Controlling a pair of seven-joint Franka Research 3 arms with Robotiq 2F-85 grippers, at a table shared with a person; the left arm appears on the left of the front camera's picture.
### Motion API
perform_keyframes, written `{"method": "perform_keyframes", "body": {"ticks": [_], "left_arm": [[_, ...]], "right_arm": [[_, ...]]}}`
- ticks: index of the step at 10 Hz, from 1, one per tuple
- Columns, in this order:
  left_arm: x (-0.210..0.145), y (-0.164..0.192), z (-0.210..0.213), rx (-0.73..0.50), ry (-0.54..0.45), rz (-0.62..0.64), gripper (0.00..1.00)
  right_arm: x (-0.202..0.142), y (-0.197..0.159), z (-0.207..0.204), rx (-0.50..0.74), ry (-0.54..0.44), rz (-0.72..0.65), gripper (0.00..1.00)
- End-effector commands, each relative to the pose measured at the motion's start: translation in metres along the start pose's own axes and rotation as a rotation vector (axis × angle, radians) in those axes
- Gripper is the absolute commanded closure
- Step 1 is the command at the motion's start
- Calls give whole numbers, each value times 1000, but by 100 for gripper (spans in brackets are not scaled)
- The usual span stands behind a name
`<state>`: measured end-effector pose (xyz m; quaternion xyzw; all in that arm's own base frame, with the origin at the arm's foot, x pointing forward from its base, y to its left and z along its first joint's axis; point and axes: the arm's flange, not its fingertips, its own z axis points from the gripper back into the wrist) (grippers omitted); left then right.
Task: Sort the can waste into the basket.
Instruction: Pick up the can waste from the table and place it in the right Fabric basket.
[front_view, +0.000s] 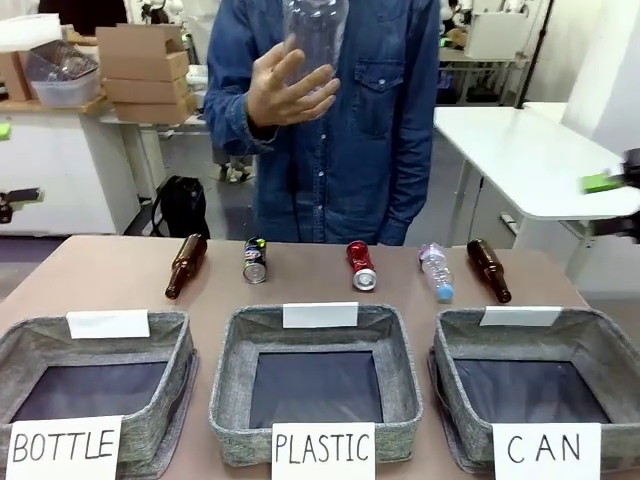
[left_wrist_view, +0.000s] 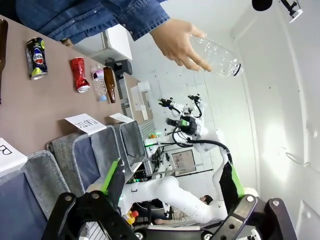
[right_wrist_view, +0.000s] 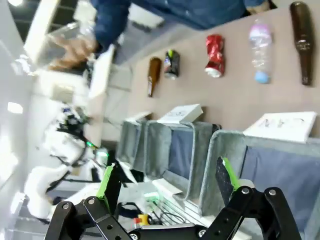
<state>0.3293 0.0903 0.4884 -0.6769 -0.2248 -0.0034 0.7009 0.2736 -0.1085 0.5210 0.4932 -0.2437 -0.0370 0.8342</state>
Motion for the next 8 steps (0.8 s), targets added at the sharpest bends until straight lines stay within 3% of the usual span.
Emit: {"method": "perform_keyframes", "body": {"ticks": [1,4,7,8], "left_arm": [[0,-2,-1,-2,-2,-9,0],[0,-2,-1,-2,-2,-9,0],[0,-2,-1,-2,-2,-9,0],[0,-2,-1,-2,-2,-9,0]], "right_arm": [[-23,-4,40,1,-80,-36,0],[-11,4,1,-14,-38,8,0],[4,32,-110,-85,197,90,0],[4,31,-126,-100,241,89,0]]}}
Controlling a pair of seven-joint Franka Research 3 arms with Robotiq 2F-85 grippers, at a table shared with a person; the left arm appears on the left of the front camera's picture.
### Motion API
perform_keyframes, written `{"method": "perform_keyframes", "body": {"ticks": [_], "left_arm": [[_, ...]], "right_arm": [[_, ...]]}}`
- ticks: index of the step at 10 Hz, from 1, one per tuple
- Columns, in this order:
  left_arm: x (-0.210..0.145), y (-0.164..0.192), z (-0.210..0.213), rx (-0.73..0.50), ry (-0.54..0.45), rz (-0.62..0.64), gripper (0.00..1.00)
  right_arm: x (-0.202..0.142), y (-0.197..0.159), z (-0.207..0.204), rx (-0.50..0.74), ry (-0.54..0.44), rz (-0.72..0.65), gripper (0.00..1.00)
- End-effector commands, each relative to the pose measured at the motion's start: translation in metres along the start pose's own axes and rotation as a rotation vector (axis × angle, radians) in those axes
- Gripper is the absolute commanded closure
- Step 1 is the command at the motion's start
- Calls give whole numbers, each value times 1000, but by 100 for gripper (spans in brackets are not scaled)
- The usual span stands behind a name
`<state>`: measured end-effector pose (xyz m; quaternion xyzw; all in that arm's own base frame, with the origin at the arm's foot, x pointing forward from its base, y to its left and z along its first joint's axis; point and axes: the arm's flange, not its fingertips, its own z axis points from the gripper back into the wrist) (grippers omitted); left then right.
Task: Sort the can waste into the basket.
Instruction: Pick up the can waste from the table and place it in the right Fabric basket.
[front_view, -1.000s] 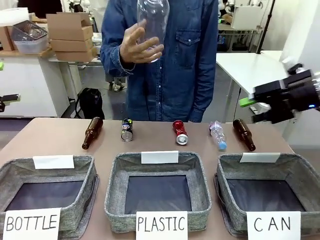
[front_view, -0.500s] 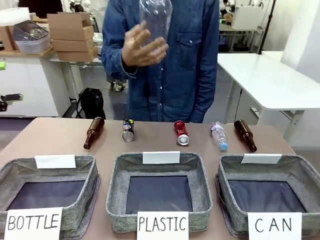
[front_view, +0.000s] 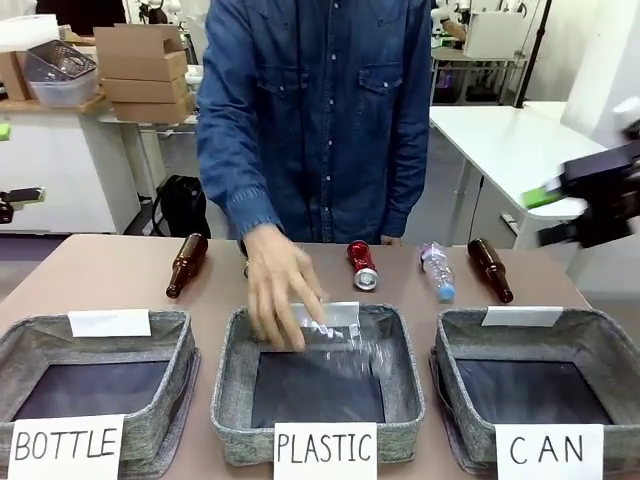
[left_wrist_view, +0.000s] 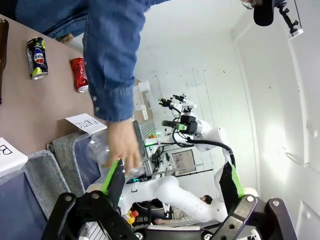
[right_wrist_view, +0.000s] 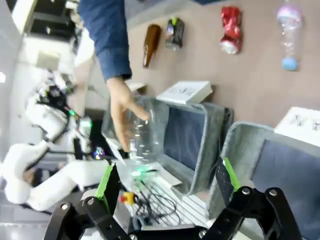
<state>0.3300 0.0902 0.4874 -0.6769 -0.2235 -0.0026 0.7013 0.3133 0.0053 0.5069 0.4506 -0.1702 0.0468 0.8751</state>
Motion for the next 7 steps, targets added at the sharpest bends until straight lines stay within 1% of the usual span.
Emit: {"method": "perform_keyframes", "body": {"ticks": [1,2,3,4,5,6,7], "left_arm": [[-1,-3,0,-3,-3,-12,0],[-1,-3,0,-3,-3,-12,0],[-1,-3,0,-3,-3,-12,0],[-1,-3,0,-3,-3,-12,0],[-1,-3,0,-3,-3,-12,0],[-1,-3,0,-3,-3,-12,0],[-1,-3,0,-3,-3,-12,0]], "right_arm": [[7,-12,2,-8,0,-15,0],[-2,-17,30,14,-49,-13,0],[-30,-24,89,96,-136,-23,0],[-56,-30,127,145,-178,-22,0],[-83,-36,155,176,-222,-43,0],[-96,-40,164,134,-296,-61,0],[-96,-40,160,122,-331,-59,0]]}}
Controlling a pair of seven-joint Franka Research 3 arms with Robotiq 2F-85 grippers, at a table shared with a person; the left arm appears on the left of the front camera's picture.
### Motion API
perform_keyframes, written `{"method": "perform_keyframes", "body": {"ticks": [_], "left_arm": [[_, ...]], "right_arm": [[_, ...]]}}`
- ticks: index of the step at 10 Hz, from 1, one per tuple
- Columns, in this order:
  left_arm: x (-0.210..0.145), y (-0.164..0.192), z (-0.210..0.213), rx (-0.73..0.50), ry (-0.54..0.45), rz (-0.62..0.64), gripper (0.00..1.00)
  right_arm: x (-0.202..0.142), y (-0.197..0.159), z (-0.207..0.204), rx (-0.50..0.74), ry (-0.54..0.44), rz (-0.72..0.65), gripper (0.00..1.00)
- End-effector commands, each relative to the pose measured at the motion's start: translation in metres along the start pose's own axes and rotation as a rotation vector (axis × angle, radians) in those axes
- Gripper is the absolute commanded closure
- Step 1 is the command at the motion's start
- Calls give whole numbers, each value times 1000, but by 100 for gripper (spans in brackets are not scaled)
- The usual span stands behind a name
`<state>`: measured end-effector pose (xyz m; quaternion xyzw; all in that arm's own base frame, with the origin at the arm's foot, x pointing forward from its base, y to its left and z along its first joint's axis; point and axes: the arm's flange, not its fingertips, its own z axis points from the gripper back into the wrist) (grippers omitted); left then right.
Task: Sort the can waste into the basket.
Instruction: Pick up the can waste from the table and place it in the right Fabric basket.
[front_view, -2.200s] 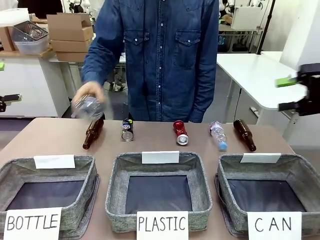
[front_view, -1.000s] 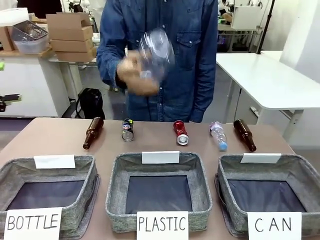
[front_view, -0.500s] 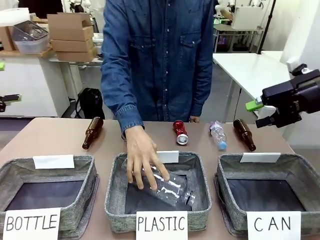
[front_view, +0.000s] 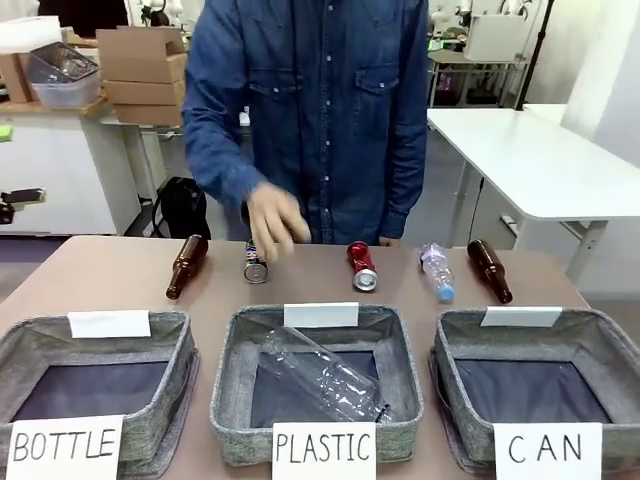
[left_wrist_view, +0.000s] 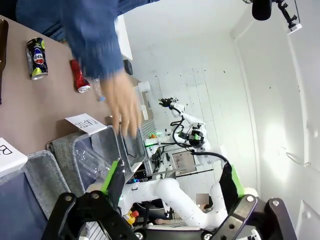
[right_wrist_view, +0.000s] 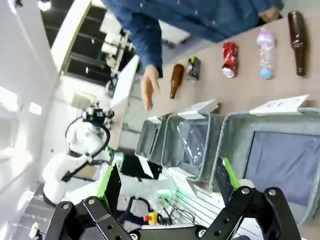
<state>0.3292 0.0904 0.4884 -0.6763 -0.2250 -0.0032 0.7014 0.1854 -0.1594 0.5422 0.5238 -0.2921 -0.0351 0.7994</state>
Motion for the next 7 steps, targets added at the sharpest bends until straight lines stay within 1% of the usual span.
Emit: {"method": "perform_keyframes", "body": {"ticks": [1,2,3,4,5,6,7], "left_arm": [[0,-2,-1,-3,-2,-9,0],[0,-2,-1,-3,-2,-9,0],[0,-2,-1,-3,-2,-9,0],[0,-2,-1,-3,-2,-9,0],[0,-2,-1,-3,-2,-9,0],[0,-2,-1,-3,-2,-9,0],[0,-2,-1,-3,-2,-9,0]], "right_arm": [[1,-3,-42,-75,-1,14,0],[11,2,-71,-116,41,37,0],[22,10,-114,-135,140,73,0],[29,15,-173,-259,201,95,0],[32,19,-244,-349,293,148,0],[31,21,-302,-392,343,195,0],[26,14,-355,-479,359,234,0]]}}
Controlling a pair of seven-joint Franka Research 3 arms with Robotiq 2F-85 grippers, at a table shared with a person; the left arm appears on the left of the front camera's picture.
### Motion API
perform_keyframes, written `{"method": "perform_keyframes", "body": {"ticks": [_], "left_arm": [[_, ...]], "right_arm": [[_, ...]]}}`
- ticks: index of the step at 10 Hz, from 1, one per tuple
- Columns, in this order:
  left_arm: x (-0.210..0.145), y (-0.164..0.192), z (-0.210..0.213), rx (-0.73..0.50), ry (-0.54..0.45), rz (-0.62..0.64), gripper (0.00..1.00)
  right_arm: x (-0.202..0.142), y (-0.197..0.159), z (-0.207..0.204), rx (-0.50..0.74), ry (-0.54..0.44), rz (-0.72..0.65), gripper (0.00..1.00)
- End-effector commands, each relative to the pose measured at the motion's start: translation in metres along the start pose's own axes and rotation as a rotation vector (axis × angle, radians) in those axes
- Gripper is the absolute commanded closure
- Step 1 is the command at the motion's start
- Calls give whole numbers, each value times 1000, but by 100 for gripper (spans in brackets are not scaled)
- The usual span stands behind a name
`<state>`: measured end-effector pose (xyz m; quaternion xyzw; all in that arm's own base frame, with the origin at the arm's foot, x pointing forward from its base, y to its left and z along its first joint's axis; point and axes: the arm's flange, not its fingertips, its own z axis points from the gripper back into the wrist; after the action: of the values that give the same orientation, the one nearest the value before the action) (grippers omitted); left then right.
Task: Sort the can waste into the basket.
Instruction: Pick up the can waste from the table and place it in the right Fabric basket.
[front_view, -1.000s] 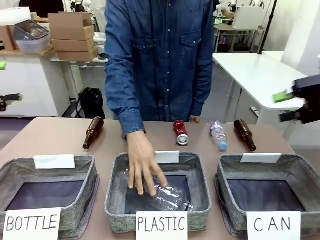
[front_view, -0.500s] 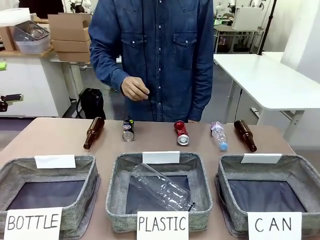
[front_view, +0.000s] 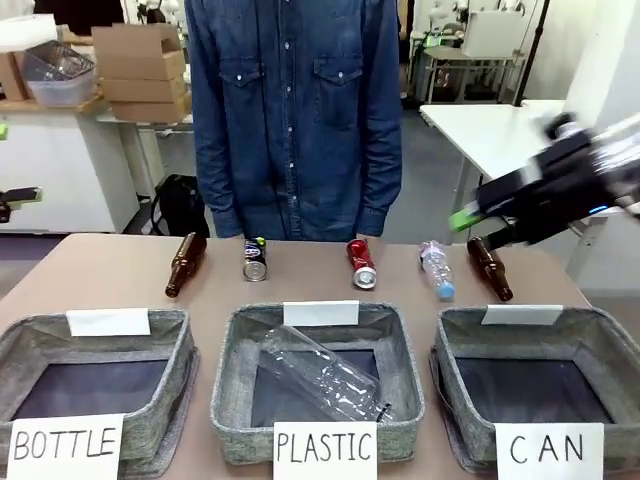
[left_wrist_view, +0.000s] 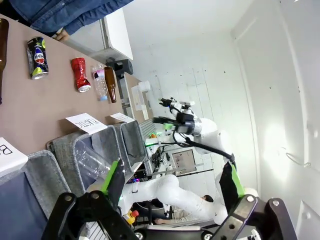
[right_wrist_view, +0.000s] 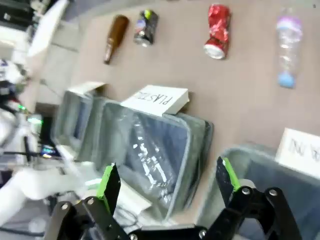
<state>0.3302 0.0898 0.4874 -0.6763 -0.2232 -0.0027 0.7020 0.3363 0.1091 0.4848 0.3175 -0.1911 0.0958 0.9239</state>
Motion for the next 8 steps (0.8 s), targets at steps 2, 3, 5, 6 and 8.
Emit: {"method": "perform_keyframes", "body": {"ticks": [2,3,5,6,8], "left_arm": [[-1,-3,0,-5,-4,-12,0],[-1,-3,0,-5,-4,-12,0],[-1,-3,0,-5,-4,-12,0],[-1,-3,0,-5,-4,-12,0],[-1,-3,0,-5,-4,-12,0]], "right_arm": [[42,-3,-87,-2,33,-29,0],[37,-18,-41,54,-34,-92,0],[11,20,-91,-69,58,23,0],[28,-5,-86,-43,40,-30,0],[72,17,-107,-260,17,-60,0]]}}
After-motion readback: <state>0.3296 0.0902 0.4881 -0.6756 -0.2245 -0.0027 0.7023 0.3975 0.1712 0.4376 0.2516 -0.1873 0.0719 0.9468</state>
